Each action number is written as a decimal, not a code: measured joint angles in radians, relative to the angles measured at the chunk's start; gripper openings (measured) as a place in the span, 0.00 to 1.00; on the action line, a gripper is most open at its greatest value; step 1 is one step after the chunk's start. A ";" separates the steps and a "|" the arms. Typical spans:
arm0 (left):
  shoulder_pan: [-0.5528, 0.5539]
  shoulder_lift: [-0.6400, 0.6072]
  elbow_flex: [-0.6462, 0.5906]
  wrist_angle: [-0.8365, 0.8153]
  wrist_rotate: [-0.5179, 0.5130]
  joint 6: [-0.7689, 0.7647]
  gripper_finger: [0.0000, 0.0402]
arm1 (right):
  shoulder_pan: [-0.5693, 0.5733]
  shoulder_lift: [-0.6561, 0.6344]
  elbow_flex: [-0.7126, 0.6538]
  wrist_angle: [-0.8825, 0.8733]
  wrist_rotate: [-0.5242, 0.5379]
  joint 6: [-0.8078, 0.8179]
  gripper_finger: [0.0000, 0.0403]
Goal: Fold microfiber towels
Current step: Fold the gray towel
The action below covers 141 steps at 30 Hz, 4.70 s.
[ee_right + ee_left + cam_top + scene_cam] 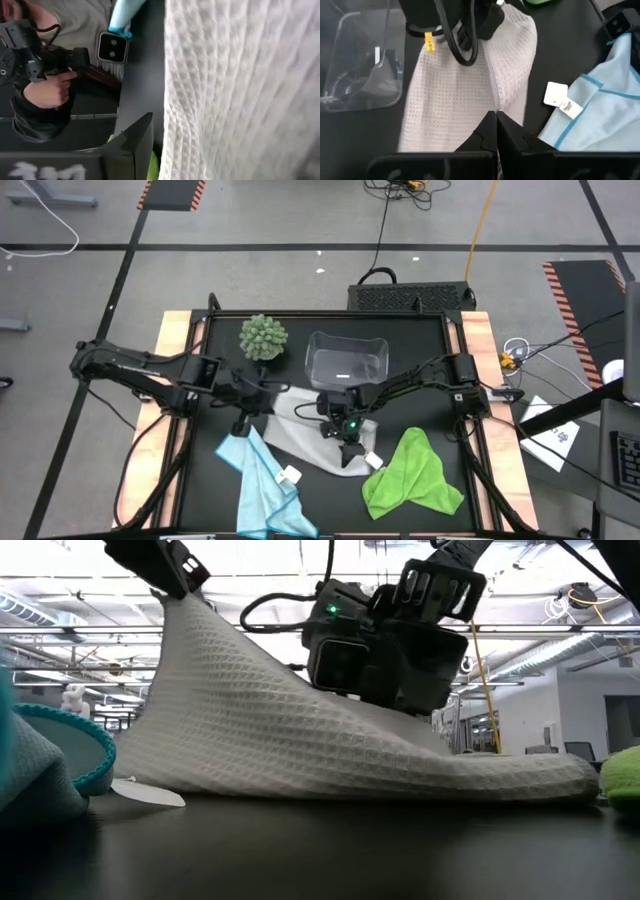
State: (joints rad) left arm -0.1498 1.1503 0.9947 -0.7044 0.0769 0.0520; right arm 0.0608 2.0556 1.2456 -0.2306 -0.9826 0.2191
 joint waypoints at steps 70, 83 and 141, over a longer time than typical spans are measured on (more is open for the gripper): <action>0.252 0.054 -0.051 0.064 -0.128 0.170 0.00 | -0.002 -0.462 -0.228 -0.422 0.667 0.177 0.00; 0.369 0.164 -0.051 0.093 -0.050 0.216 0.00 | -0.076 -0.460 -0.230 -0.449 0.665 0.106 0.00; 0.125 0.164 -0.063 0.060 -0.017 0.017 0.28 | -0.082 -0.605 -0.314 -0.429 0.778 0.139 0.44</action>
State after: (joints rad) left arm -0.0252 1.3144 0.9314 -0.6443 0.0601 0.0690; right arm -0.0208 1.4506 0.9318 -0.6591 -0.2049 0.3581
